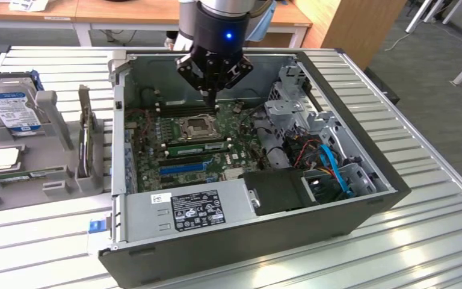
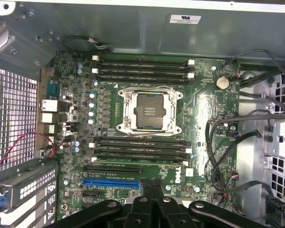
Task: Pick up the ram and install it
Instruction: 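Press down the ram until it locks into place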
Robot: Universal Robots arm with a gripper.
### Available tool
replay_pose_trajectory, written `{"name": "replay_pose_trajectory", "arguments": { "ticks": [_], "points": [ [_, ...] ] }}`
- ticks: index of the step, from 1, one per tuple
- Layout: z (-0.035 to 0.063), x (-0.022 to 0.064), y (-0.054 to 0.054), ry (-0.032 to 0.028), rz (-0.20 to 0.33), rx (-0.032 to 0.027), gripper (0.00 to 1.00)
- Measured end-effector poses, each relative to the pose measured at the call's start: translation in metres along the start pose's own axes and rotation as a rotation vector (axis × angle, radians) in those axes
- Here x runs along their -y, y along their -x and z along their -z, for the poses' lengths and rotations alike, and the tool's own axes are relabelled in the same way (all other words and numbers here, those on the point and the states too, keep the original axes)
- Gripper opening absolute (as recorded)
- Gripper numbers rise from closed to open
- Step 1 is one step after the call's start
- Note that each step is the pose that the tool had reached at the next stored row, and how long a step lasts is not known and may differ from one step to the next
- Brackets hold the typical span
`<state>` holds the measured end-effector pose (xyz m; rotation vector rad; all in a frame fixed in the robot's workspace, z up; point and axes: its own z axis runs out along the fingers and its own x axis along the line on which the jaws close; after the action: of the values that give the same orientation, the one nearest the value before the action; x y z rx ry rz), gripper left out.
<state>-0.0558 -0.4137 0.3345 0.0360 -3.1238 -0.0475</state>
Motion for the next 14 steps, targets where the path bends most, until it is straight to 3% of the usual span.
{"name": "replay_pose_trajectory", "arguments": {
  "ticks": [14],
  "points": [
    [0.0001, 0.0022, -0.0003, 0.0000, 0.000, 0.0000, 0.10]
  ]
}}
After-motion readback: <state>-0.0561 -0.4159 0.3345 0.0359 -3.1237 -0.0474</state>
